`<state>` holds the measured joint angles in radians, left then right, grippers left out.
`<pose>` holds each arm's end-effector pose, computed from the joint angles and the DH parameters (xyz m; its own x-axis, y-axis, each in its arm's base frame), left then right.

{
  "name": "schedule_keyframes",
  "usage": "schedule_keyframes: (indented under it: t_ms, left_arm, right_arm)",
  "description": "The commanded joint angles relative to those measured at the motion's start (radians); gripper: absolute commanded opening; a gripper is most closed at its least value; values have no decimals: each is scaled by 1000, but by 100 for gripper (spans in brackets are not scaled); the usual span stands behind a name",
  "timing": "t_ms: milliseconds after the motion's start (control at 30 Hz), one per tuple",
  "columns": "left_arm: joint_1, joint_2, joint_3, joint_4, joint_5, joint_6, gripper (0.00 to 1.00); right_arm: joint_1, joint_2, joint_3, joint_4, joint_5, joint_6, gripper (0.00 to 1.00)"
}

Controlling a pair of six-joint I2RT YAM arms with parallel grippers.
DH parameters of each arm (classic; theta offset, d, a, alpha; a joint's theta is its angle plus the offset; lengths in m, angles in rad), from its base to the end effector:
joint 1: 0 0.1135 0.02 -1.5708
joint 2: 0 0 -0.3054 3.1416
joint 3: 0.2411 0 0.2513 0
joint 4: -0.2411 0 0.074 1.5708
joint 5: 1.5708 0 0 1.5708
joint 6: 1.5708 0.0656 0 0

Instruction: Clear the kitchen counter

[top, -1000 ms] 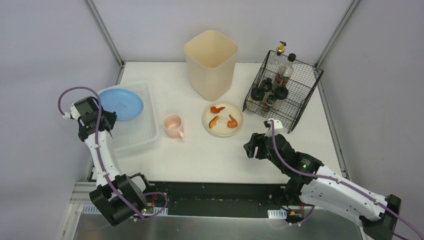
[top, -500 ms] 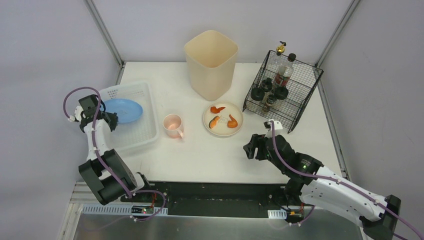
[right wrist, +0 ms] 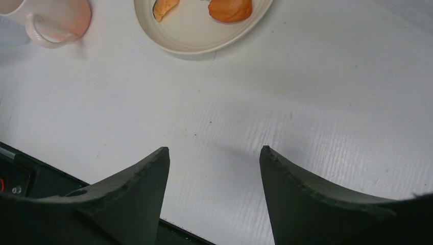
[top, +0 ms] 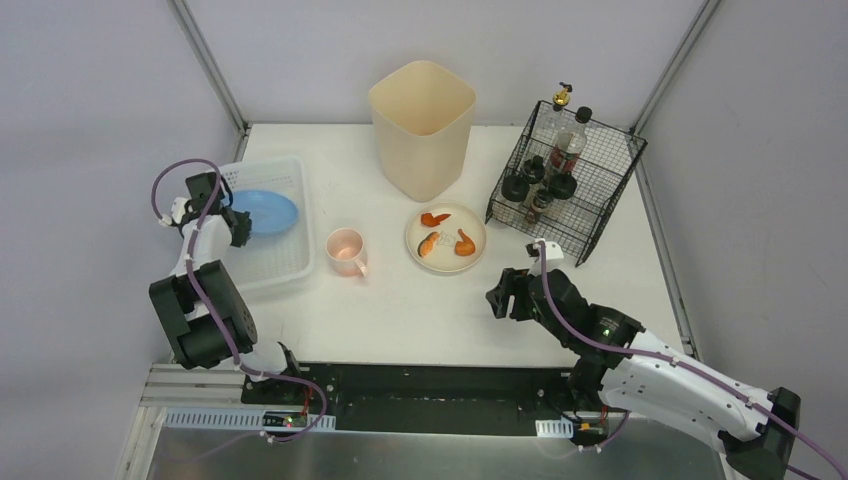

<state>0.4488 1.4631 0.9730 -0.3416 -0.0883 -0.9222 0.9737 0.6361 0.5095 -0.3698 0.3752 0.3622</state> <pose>0.2899 0.1460 0.2522 -0.0152 -0.8884 -0.4589 -0.8241 0.2710 -0.4975 0.1001 0.1045 0.2593 -0.4588 -0.0885 -0.8841 -0.4552 0.8779 0.1484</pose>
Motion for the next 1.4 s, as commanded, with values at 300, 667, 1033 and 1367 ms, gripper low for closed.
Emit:
schedule_keyframes:
  t_ms: [300, 667, 1033, 1367]
  left_arm:
    - [-180, 123, 46, 35, -144, -99, 10]
    - [-197, 149, 37, 36, -163, -70, 53]
    - [-196, 19, 20, 27, -133, 9, 68]
    - [-199, -119, 61, -66, 43, 120, 68]
  right_arm:
    - [-1, 9, 6, 35, -13, 10, 68]
    - [-2, 25, 9, 34, -8, 6, 69]
    - [-2, 45, 11, 35, -9, 7, 70]
    - [-3, 136, 44, 34, 46, 11, 73]
